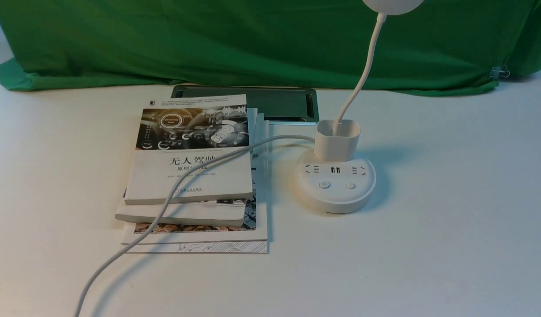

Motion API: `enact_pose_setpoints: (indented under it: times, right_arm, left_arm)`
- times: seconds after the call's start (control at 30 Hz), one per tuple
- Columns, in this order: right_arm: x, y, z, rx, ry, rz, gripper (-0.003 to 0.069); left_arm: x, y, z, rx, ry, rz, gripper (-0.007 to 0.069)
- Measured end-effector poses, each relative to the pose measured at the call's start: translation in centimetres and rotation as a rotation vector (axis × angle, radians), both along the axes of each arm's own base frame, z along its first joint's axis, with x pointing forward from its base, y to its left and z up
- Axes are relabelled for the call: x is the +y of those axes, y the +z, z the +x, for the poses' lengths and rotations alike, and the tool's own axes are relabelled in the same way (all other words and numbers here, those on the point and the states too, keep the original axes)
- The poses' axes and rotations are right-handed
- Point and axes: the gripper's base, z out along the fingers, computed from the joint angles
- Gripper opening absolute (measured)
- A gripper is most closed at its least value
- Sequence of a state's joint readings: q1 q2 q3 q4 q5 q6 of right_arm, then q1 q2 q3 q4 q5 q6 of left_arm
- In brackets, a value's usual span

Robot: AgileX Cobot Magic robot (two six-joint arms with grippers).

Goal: Turn on the desk lamp on the white desktop with your hand.
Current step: 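Press the button on the base of the white desk lamp with the right gripper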

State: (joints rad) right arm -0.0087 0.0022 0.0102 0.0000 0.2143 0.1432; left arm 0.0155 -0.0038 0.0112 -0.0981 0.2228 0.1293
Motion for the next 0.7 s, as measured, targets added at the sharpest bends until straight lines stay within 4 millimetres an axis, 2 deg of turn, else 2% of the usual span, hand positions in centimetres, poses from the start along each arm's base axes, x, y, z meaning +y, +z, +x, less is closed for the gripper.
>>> enact_pose_setpoints:
  times: [0.1, 0.13, 0.23, 0.33, 0.43, 0.6, 0.7]
  right_arm:
    - [0.2, 0.02, 0.0, -0.001, -0.016, 0.276, 0.0239]
    - [0.31, 0.06, 0.01, -0.002, -0.029, 0.456, 0.0241]
    - [0.49, 0.1, 0.0, 0.005, -0.059, 0.82, 0.0241]
    - [0.56, 0.12, 0.0, 0.011, -0.082, 1.03, 0.0241]
    - [0.55, 0.12, 0.0, 0.011, -0.086, 1.05, 0.0241]
    - [0.43, 0.16, 0.01, -0.005, -0.058, 0.778, 0.0233]
    - [0.4, 0.35, 0.04, -0.028, -0.04, 0.689, 0.023]
  left_arm:
    - [0.0, 0.0, 0.0, 0.0, 0.0, 0.0, 0.0021]
    - [0.0, 0.0, 0.0, 0.0, 0.0, 0.0, 0.0021]
    - [0.0, 0.0, 0.0, 0.0, 0.0, 0.0, 0.0021]
    - [0.0, 0.0, 0.0, 0.0, 0.0, 0.0, 0.0021]
    - [0.0, 0.0, 0.0, 0.0, 0.0, 0.0, 0.0021]
    - [0.0, 0.0, 0.0, 0.0, 0.0, 0.0, 0.0021]
    - [0.0, 0.0, 0.0, 0.0, 0.0, 0.0, 0.0021]
